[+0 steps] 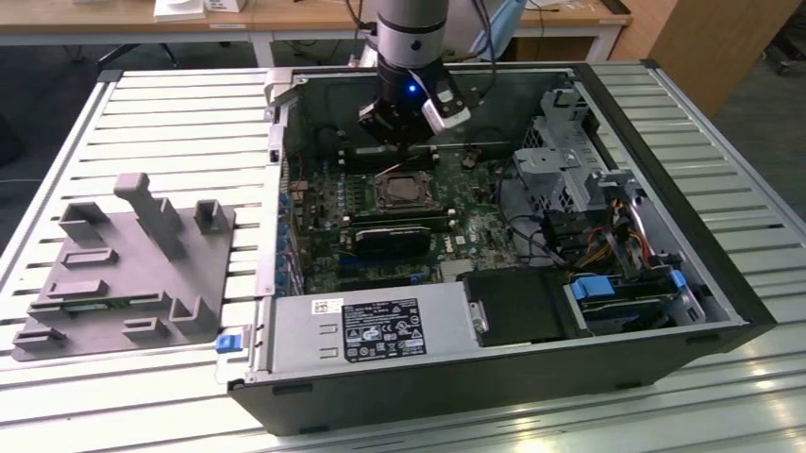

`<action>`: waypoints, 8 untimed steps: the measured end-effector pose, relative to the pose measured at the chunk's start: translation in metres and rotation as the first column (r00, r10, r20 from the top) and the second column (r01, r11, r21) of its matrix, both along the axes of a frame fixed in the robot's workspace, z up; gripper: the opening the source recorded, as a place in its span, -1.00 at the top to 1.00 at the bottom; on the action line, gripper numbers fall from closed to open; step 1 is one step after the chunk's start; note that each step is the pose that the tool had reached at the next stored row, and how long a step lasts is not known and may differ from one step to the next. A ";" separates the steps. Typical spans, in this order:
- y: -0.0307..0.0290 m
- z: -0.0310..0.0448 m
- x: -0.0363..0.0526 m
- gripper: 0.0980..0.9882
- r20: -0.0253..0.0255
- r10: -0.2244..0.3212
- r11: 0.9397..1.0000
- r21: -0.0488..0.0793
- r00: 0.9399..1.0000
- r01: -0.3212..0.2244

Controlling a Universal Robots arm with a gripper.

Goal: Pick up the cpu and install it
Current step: 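Install the first cpu locking lever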

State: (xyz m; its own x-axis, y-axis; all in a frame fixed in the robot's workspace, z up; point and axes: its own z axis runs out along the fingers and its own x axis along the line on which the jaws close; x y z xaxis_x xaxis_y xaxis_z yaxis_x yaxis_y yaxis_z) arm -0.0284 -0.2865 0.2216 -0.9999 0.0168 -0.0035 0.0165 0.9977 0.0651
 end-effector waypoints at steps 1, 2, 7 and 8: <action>0.0002 -0.0005 0.0007 0.98 0.000 0.000 1.000 0.000 1.000 0.000; 0.0005 -0.0011 0.0016 0.98 0.000 0.000 1.000 -0.001 1.000 0.000; 0.0020 -0.0053 0.0066 0.98 -0.001 0.000 1.000 -0.002 1.000 0.000; 0.0022 -0.0065 0.0074 0.98 -0.001 0.000 1.000 -0.002 1.000 0.000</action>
